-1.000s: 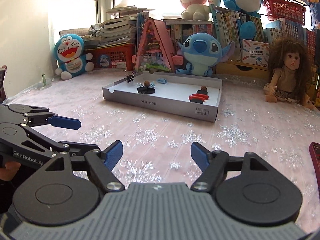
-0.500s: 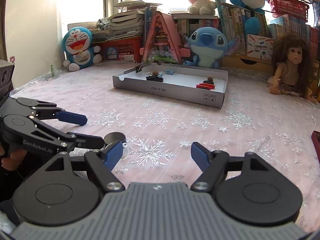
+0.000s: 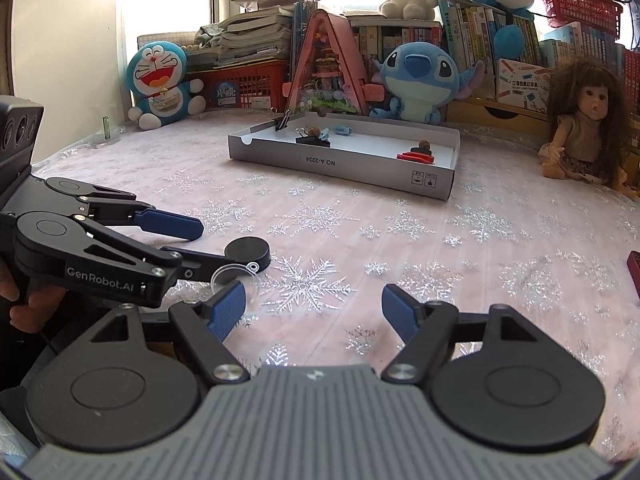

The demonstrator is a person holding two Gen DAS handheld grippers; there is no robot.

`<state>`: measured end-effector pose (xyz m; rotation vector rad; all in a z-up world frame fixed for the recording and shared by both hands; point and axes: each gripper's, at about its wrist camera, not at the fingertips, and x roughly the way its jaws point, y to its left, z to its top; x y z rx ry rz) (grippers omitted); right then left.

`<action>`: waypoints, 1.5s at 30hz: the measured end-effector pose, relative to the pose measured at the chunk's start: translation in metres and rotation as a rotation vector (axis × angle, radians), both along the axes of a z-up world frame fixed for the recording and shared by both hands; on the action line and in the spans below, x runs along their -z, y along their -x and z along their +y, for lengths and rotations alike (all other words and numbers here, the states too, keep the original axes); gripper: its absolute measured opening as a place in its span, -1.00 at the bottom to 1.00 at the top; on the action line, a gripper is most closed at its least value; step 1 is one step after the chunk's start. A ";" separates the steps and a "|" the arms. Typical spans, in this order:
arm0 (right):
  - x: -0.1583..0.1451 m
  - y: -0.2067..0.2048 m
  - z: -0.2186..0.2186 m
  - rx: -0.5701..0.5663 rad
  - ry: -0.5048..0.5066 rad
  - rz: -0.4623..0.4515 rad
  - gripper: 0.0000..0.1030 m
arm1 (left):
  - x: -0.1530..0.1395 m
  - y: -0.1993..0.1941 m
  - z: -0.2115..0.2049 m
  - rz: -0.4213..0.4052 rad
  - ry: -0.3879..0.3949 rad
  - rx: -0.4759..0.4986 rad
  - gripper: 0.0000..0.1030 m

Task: Organize rigid objects
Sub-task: 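Grasp the black disc with the left tool while the right tool grasps the clear lid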

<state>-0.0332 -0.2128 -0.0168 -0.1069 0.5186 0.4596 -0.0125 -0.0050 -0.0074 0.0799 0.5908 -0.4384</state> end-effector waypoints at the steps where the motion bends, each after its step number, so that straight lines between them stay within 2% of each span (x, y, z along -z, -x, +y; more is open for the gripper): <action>1: 0.001 0.000 0.000 0.001 0.000 0.002 0.64 | 0.000 -0.001 -0.001 -0.001 0.002 0.001 0.11; 7: 0.004 -0.001 0.000 0.002 0.000 0.010 0.64 | 0.001 -0.008 -0.008 -0.006 0.022 -0.005 -0.30; 9: 0.005 -0.001 0.001 0.000 -0.001 0.012 0.63 | 0.001 -0.009 -0.009 -0.007 0.025 -0.006 -0.51; 12: 0.006 -0.002 0.002 -0.002 -0.001 0.013 0.63 | 0.002 -0.011 -0.008 -0.005 0.033 -0.015 -0.57; 21: 0.007 -0.004 0.007 -0.006 -0.011 0.002 0.63 | 0.002 -0.014 -0.001 -0.001 0.035 -0.049 -0.59; 25: 0.005 -0.004 0.011 -0.025 -0.022 -0.006 0.43 | 0.002 -0.014 0.001 0.001 0.040 -0.056 -0.59; 35: 0.005 0.001 0.026 -0.093 -0.027 -0.021 0.30 | 0.002 -0.016 0.003 0.004 0.043 -0.074 -0.58; 38: 0.006 -0.001 0.026 -0.083 -0.024 -0.019 0.13 | 0.002 -0.015 0.002 0.002 0.042 -0.073 -0.58; 42: 0.007 -0.003 0.023 -0.049 -0.034 -0.014 -0.29 | 0.001 -0.014 0.001 -0.004 0.040 -0.069 -0.57; 45: 0.007 -0.003 0.020 -0.028 -0.028 -0.024 -0.36 | 0.000 -0.014 -0.001 -0.008 0.042 -0.066 -0.57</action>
